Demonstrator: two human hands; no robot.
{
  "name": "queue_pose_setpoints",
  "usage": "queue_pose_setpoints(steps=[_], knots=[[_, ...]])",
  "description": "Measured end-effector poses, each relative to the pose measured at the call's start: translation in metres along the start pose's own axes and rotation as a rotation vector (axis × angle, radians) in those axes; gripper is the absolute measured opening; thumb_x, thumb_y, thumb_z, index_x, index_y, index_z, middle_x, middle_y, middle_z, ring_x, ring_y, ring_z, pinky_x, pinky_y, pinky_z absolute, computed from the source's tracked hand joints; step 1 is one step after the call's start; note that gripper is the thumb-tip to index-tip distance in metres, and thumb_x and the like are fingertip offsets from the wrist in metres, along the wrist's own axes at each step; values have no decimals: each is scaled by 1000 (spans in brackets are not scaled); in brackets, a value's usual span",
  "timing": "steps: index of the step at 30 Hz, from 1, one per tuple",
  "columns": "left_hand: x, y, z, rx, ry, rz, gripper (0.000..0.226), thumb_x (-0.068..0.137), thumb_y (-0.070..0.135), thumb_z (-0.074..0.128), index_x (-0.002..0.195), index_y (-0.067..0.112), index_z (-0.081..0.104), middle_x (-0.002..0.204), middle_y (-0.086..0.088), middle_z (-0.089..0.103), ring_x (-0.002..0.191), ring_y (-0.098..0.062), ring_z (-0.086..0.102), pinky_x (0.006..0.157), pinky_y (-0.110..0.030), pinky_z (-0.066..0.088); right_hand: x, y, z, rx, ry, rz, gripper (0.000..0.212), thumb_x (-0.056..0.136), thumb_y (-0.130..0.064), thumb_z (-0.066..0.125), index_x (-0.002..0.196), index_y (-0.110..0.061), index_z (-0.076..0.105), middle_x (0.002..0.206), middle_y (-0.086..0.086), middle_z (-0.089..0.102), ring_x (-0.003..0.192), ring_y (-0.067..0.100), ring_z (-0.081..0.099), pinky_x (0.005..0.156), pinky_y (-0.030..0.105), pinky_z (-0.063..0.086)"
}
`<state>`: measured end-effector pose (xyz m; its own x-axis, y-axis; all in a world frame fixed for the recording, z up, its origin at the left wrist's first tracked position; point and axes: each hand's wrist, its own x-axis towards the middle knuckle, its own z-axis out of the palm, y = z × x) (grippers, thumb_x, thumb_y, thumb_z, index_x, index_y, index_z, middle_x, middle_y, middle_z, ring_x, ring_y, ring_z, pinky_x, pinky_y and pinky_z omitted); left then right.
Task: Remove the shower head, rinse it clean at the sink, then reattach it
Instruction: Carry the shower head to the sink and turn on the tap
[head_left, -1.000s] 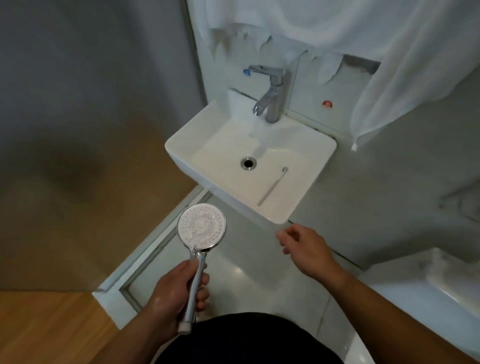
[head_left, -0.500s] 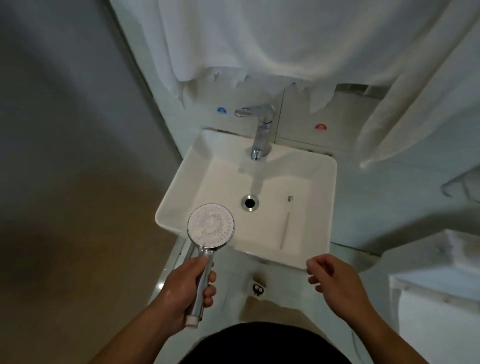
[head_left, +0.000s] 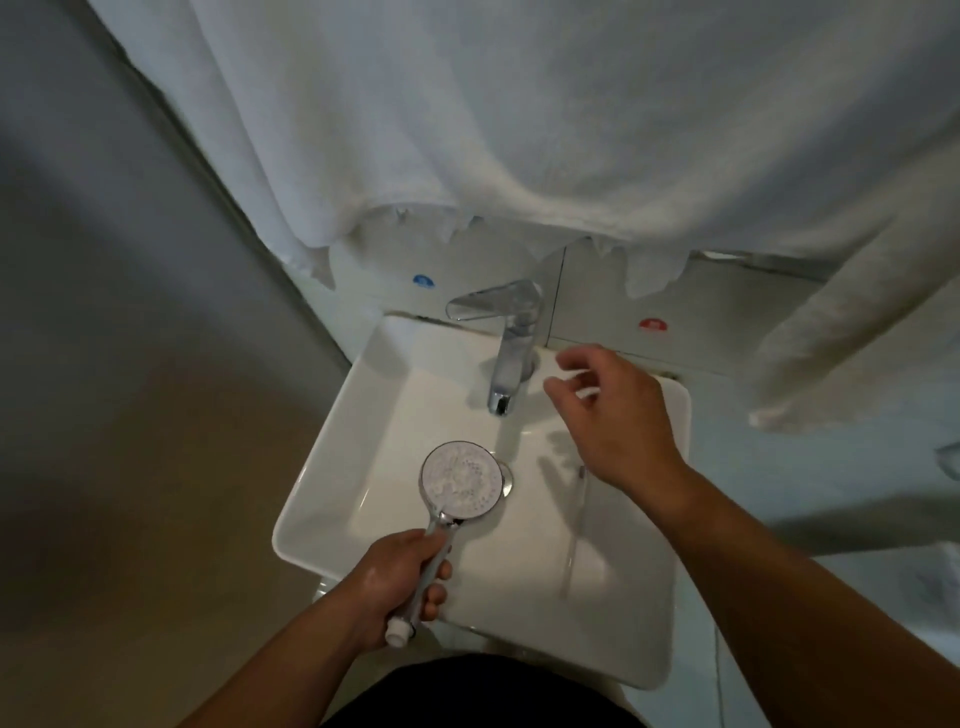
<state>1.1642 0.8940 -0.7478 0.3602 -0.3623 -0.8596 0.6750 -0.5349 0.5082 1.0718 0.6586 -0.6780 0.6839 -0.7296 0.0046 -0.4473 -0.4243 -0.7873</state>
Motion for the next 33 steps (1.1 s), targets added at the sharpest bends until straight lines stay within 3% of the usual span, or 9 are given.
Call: queue_pose_setpoints(steps=[3,6,12,20,33], knots=[[16,14,1,66,-28,-31,22,101,21,56,103,1,64,72,-12,59,47,-19,47,41,-24,39,40,-28,6,-47,3,-197,38,95,-27,67,132,-21,62,123,-2,62,98,11,61,86,20,48],[29,22,1,120,-44,-50,26,101,23,56,105,-1,65,74,-13,61,48,-19,48,43,-26,40,66,-44,19,-185,-54,-274,48,95,-33,66,142,-24,56,136,-1,52,110,16,59,97,29,48],[41,31,3,156,-121,-71,24,101,24,56,102,1,64,75,-13,61,48,-18,49,44,-25,40,83,-55,41,-428,-54,-313,56,87,-56,70,137,-31,60,122,-1,51,98,16,58,80,29,51],[53,41,-7,234,-193,-47,28,102,26,56,102,-1,63,76,-12,61,48,-17,50,44,-26,41,85,-53,55,-442,70,-357,36,90,-51,68,113,-24,74,107,2,59,85,16,58,71,35,56],[60,47,-21,281,-241,-50,33,101,25,58,113,-5,63,79,-13,60,48,-18,50,44,-26,41,87,-48,61,-374,111,-312,48,87,-55,69,122,-23,74,112,2,61,89,17,61,77,36,57]])
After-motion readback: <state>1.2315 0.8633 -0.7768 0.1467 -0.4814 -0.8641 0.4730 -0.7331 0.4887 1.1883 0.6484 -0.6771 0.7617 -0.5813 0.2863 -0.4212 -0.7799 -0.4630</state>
